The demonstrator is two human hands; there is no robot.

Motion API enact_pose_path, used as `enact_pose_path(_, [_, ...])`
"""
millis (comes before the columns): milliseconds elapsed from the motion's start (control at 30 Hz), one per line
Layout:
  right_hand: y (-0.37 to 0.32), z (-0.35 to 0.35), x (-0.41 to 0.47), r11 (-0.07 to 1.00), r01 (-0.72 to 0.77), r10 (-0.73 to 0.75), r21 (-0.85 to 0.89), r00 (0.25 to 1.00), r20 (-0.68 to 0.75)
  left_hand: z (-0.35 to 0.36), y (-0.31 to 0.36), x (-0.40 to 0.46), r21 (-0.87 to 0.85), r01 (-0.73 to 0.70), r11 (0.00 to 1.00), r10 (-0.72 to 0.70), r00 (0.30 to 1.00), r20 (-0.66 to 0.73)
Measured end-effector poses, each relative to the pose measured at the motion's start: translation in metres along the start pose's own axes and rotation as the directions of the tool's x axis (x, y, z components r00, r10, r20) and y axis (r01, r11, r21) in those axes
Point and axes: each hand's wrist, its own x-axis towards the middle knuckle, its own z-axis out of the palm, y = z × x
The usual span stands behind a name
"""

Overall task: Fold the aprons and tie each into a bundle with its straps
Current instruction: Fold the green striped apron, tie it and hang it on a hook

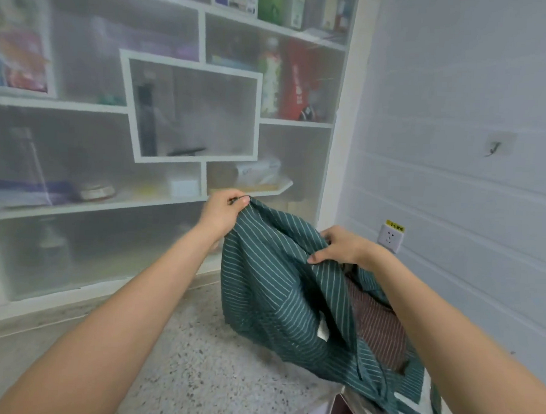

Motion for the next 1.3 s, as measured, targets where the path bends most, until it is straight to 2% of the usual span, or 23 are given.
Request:
enact_pose_path(67, [0.002,0.000,0.001,0.999,0.000,0.003,0.032,0.995,-0.100,-0.018,-0.001,0.007,-0.024,0.025,0.999,-0.028,0.991,-0.132])
enact_pose_path(133, [0.004,0.001,0.003,0.982,-0.006,0.041,0.187,0.982,-0.186,-0.034,-0.003,0.013,-0.040,0.040,0.998,-0.047,0.975,-0.216])
enact_pose_path(233, [-0.008,0.010,0.002,0.910,0.056,0.036,0.411,0.976,-0.214,-0.046,-0.007,0.015,-0.013,0.070,0.997,-0.072,0.976,-0.206])
enact_pose_path(333, [-0.025,0.023,0.009,0.867,0.148,-0.014,0.475,0.962,-0.273,-0.045,-0.009,0.007,0.008,0.162,0.987,-0.161,0.984,-0.077])
enact_pose_path(400, [-0.035,0.029,0.014,0.853,0.204,-0.049,0.481,0.948,-0.315,-0.046,-0.002,0.000,-0.006,0.168,0.986,-0.168,0.986,0.005])
enact_pose_path(467, [-0.045,0.032,0.017,0.840,0.246,-0.093,0.484,0.944,-0.317,-0.048,0.008,-0.006,0.035,0.112,0.993,-0.114,0.992,0.054])
enact_pose_path(533, [-0.056,0.032,0.018,0.833,0.307,-0.168,0.459,0.932,-0.320,-0.044,0.019,-0.014,0.105,0.014,0.994,-0.036,0.979,0.203])
enact_pose_path(600, [-0.066,0.031,0.019,0.814,0.369,-0.237,0.449,0.917,-0.322,-0.036,0.027,-0.020,0.154,-0.042,0.987,-0.023,0.919,0.394])
enact_pose_path(667, [-0.074,0.032,0.018,0.792,0.409,-0.275,0.453,0.902,-0.332,-0.026,0.031,-0.021,0.178,-0.075,0.981,-0.019,0.879,0.477])
enact_pose_path(733, [-0.073,0.028,0.016,0.777,0.404,-0.269,0.483,0.906,-0.325,-0.020,0.030,-0.014,0.225,-0.170,0.959,0.062,0.906,0.419])
enact_pose_path(767, [-0.070,0.025,0.012,0.804,0.362,-0.254,0.472,0.927,-0.277,-0.020,0.030,-0.011,0.272,-0.202,0.941,0.095,0.928,0.361])
enact_pose_path(867, [-0.049,0.020,0.006,0.967,0.146,-0.151,0.209,0.988,0.007,-0.024,0.026,-0.002,0.334,-0.140,0.932,0.099,0.986,0.135])
enact_pose_path(900, [-0.041,0.021,0.004,0.988,0.096,-0.099,0.125,0.995,0.021,-0.027,0.024,0.000,0.302,-0.101,0.948,0.089,0.995,0.053])
enact_pose_path(933, [-0.031,0.024,0.006,0.993,0.061,-0.061,0.103,0.998,-0.008,-0.030,0.020,0.003,0.242,-0.066,0.968,0.071,0.997,-0.012])
enact_pose_path(1033, [-0.015,0.030,0.004,0.959,-0.062,0.076,0.276,0.996,-0.042,-0.037,0.009,0.006,0.117,0.025,0.993,-0.011,0.992,-0.123])
enact_pose_path(1100, [-0.013,0.032,0.003,0.959,-0.089,0.112,0.271,0.991,-0.072,-0.040,0.003,0.004,0.081,0.076,0.994,-0.057,0.974,-0.218])
enact_pose_path(1200, [-0.016,0.036,0.007,0.929,-0.006,0.091,0.370,0.973,-0.212,-0.046,-0.001,0.000,0.031,0.080,0.996,-0.068,0.955,-0.289])
enact_pose_path(1300, [-0.027,0.031,0.009,0.877,0.118,0.058,0.466,0.936,-0.347,-0.054,0.001,-0.002,0.020,0.058,0.998,-0.049,0.955,-0.291])
